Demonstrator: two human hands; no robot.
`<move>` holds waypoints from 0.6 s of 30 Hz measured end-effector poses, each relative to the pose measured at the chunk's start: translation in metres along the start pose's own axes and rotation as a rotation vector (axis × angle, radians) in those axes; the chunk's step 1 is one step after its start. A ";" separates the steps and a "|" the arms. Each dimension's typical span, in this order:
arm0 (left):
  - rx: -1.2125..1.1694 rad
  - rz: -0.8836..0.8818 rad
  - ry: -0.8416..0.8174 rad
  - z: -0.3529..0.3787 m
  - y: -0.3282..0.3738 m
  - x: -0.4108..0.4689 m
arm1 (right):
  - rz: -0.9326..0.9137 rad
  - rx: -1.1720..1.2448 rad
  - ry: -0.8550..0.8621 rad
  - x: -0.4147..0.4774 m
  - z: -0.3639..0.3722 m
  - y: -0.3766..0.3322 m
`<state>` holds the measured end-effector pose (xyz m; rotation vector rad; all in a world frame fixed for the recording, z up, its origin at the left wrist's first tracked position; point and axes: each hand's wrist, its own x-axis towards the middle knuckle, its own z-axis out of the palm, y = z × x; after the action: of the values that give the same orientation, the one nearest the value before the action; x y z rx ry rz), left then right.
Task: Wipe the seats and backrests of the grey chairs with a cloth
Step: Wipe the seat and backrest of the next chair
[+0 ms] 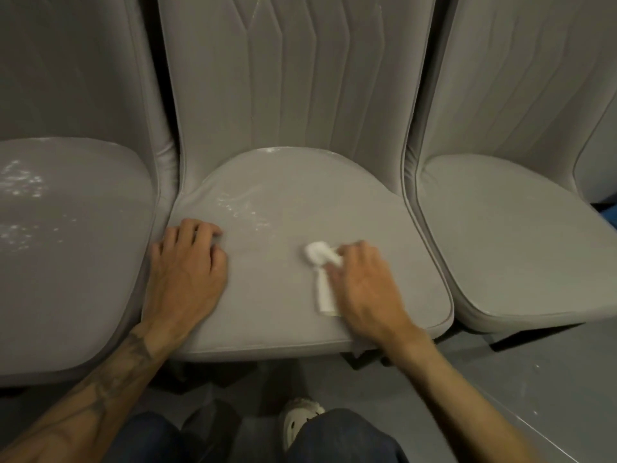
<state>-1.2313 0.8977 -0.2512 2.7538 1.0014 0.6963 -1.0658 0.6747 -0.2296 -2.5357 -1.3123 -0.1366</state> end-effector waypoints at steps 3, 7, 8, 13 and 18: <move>-0.031 -0.026 -0.035 -0.006 0.001 0.001 | 0.183 -0.089 0.055 0.001 -0.008 0.019; -0.066 0.000 -0.083 -0.017 -0.006 0.000 | -0.113 0.011 0.010 0.031 0.025 -0.058; -0.051 0.003 -0.077 -0.019 -0.010 -0.003 | -0.204 0.042 -0.019 0.041 0.030 -0.069; 0.099 0.010 -0.031 -0.027 -0.037 -0.015 | -0.054 -0.053 -0.069 0.129 0.033 -0.019; 0.137 0.007 0.002 -0.025 -0.040 -0.018 | -0.181 -0.018 -0.069 0.153 0.060 -0.070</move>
<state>-1.2780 0.9159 -0.2469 2.8753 1.0788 0.6555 -1.0361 0.8505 -0.2407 -2.4529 -1.5742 -0.0984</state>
